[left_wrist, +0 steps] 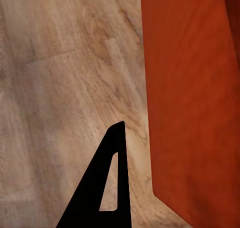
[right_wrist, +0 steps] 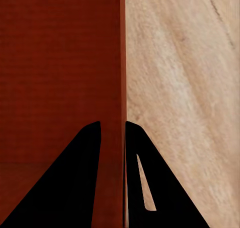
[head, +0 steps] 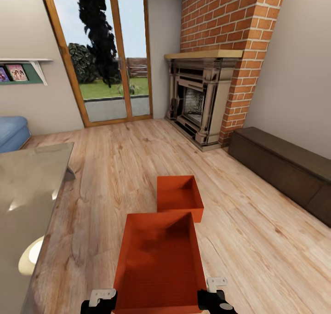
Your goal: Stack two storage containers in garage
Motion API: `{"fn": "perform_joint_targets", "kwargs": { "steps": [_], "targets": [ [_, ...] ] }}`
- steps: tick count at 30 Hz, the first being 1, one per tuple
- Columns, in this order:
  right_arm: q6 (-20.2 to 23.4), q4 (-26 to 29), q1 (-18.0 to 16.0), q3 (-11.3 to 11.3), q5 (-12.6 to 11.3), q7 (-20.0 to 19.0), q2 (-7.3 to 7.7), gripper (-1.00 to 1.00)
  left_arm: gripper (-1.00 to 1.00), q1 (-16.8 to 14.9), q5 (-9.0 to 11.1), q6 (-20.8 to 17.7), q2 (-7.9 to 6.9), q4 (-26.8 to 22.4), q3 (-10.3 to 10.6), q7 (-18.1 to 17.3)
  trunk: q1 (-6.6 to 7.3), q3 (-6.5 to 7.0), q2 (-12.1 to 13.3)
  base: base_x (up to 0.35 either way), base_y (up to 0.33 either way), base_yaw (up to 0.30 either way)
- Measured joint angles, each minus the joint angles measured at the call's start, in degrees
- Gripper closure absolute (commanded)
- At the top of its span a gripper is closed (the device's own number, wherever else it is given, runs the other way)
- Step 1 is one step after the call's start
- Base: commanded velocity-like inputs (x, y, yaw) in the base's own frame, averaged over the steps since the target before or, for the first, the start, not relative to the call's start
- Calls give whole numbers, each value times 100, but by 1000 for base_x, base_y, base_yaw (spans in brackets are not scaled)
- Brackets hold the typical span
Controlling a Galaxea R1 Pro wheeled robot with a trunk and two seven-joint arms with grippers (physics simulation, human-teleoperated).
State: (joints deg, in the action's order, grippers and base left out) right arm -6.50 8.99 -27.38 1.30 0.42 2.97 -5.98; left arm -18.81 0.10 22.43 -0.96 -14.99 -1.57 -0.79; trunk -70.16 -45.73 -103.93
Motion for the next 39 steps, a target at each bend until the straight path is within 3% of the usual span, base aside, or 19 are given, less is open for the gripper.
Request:
{"fn": "perform_joint_targets", "kwargs": {
  "steps": [5, 28, 39],
  "targets": [
    [0, 0, 0, -5, 0, 0, 0, 100, 100, -3, -1, 0, 0, 0, 2, 1, 110, 90, 201, 0, 0, 0],
    [1, -1, 0, -4, -2, -1, 1, 100, 100, 1, -1, 16, 0, 1, 2, 1, 110, 90, 202, -2, 0, 0],
    [0, -1, 0, -2, -2, -1, 0, 100, 100, 3, 0, 17, 0, 1, 1, 1, 110, 90, 202, -113, 0, 0]
  ]
}}
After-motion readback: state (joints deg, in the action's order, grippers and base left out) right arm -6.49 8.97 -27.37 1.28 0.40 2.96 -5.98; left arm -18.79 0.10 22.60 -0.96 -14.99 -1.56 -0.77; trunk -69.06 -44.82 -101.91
